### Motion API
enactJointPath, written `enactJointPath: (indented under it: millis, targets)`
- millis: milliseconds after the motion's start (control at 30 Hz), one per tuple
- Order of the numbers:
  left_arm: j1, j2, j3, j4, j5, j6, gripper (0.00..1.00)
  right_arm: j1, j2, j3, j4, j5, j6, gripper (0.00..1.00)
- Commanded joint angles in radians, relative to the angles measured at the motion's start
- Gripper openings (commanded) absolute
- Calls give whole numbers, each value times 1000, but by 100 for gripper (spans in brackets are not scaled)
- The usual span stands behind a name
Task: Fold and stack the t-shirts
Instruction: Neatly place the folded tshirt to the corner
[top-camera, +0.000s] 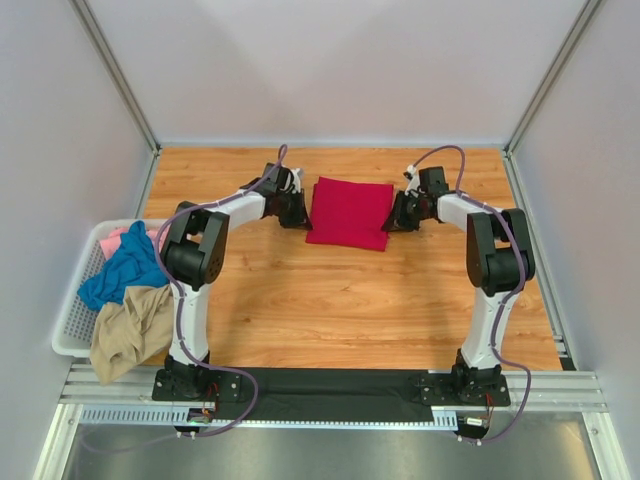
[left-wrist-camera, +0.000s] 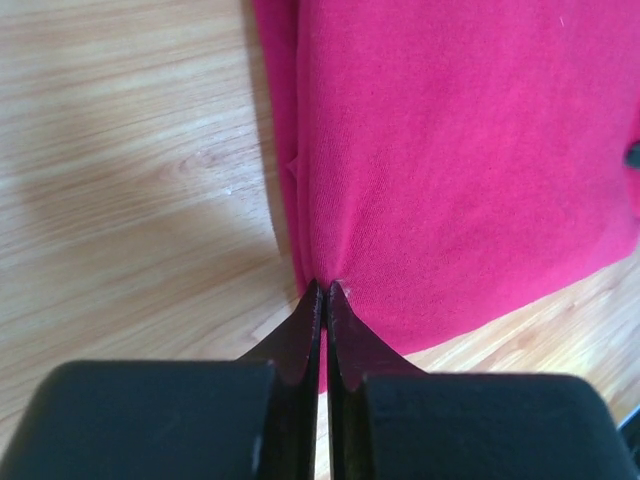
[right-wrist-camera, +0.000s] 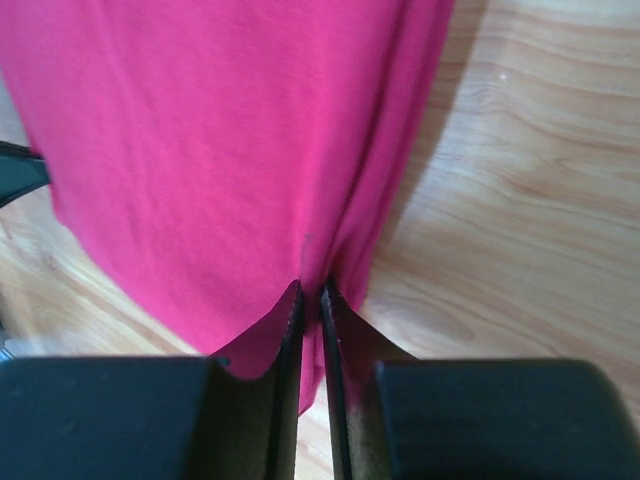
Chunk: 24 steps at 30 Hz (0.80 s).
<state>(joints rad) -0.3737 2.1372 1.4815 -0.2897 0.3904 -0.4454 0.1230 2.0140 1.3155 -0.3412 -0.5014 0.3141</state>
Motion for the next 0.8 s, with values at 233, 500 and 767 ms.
enactJointPath:
  millis: [233,500,767]
  targets:
    - [4,-94,-61,-29,-1,-53,26,0,-18,65,-103,44,-9,43]
    - [4,-62,226,-92,24,-13,33,0,-92,76,-228,107,31,42]
    - [5,232,540,-75,97,-9,34,1,-98,27,-105,31,23,37]
